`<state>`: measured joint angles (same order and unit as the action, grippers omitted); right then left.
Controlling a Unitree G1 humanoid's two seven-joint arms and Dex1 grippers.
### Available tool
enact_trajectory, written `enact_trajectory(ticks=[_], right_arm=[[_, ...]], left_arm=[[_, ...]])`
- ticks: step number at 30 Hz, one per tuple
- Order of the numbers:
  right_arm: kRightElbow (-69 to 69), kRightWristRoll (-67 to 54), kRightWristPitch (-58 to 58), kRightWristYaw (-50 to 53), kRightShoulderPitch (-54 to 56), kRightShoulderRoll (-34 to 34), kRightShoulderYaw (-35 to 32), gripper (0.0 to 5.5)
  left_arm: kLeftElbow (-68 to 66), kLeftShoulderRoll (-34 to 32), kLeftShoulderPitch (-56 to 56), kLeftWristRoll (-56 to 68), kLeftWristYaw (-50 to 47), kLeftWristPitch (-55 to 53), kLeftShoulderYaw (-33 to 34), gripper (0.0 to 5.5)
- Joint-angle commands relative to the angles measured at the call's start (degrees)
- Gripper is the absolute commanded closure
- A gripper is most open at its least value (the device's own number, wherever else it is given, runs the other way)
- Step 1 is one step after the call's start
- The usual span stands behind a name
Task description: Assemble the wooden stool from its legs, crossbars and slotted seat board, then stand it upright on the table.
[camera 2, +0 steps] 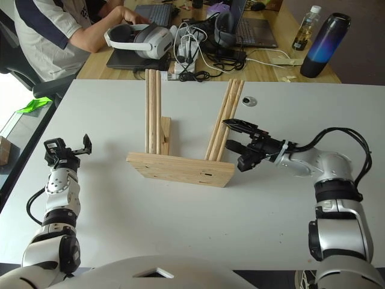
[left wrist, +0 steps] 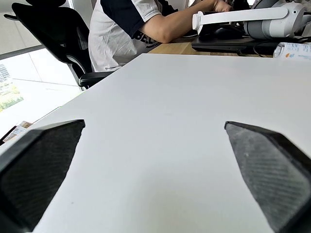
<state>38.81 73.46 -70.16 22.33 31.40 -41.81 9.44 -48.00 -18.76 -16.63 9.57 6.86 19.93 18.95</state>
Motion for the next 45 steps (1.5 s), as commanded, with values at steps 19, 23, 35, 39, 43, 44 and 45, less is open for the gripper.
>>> enact_trajectory(ticks=[19,23,35,39,43,44,45], right_arm=[[4.2,3.8,3.4,28.0,10.5,-6.4,26.2,2.48],[6.3,0.6,2.2,26.0,10.7,-5.7,26.8,3.27],[10.2,-12.2,-3.4,16.6,10.9,-3.5,25.7,4.12],[12.5,-23.3,-7.1,7.1,10.2,-1.6,24.5,4.12],[13.7,-41.2,-7.9,-5.5,8.3,0.7,24.8,4.12],[13.5,-47.4,-6.7,-9.8,7.3,1.2,25.2,4.12],[12.8,-53.4,-4.9,-14.3,6.2,1.6,25.5,4.12]], left_arm=[[-3.5,0.4,-0.1,-0.6,-0.2,0.4,-0.9,0.1],[-4.0,0.4,-0.4,-0.5,-0.4,0.5,-0.7,0.1],[-5.0,0.1,-0.7,0.1,-0.7,0.3,0.1,0.1],[-6.7,-1.3,-1.9,0.8,-1.0,0.0,1.4,0.1],[-7.7,-2.1,-2.7,0.8,-0.8,0.2,1.7,0.1],[-7.9,-2.2,-2.8,0.8,-0.8,0.2,1.7,0.1],[-8.1,-2.3,-2.9,0.8,-0.8,0.3,1.7,0.1]])
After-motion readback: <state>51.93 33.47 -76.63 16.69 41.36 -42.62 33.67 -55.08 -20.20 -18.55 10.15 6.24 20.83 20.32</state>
